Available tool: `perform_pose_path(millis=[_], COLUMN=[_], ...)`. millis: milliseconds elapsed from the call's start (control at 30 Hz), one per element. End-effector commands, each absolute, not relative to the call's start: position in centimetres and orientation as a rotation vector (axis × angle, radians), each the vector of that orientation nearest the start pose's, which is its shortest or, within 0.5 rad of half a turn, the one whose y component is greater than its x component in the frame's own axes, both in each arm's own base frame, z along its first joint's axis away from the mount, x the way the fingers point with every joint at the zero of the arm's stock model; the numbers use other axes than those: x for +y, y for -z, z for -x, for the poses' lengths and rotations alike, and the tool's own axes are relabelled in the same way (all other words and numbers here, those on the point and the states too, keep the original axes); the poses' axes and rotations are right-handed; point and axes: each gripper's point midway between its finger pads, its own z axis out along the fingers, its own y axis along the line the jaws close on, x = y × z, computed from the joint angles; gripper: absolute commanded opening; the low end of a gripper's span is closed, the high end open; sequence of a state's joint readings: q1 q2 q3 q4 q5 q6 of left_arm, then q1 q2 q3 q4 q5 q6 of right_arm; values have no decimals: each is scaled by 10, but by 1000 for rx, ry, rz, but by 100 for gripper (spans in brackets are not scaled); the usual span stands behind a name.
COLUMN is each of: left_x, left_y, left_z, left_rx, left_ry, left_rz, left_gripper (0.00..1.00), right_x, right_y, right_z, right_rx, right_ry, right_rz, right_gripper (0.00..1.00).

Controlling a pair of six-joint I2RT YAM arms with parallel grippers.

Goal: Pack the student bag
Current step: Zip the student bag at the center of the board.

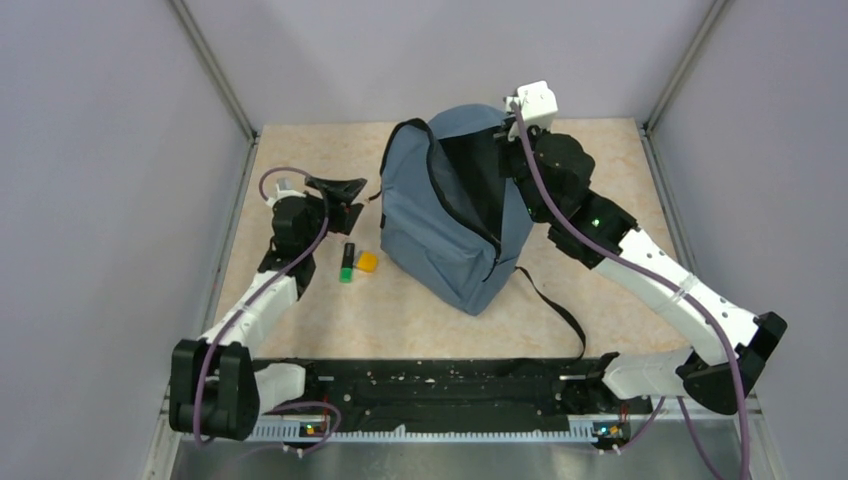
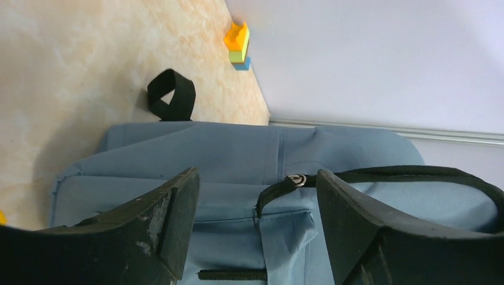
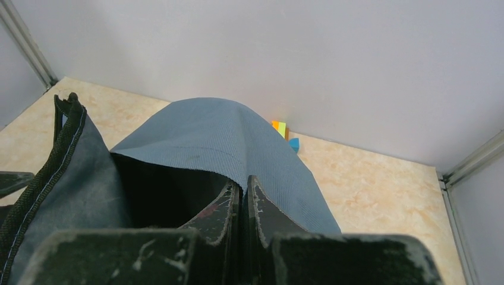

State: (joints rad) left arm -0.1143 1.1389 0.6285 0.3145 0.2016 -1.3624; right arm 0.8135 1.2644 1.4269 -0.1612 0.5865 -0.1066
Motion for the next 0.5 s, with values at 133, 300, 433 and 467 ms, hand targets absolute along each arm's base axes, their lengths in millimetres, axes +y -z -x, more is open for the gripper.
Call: perform_pose_path(millis=[133, 300, 433, 467], left_x=[-152, -157, -157, -157], left_y=[-256, -240, -236, -236], left_z=[-389, -393, -396, -396], left_rx=[1591, 1591, 1566, 1561], left_ry=[1363, 1373, 1361, 1357], left_rz=[987, 1062, 1105, 1111], left_gripper=[72, 60, 43, 37], right_x=[199, 198, 197, 197], right_y=[-450, -451, -451, -451], right_z=[-332, -331, -329, -329], right_rx=[1475, 1467, 1460, 1459], right_ry=[-135, -138, -139, -139], right_rz=[198, 197, 197, 198], right_gripper=[0, 0, 0, 0])
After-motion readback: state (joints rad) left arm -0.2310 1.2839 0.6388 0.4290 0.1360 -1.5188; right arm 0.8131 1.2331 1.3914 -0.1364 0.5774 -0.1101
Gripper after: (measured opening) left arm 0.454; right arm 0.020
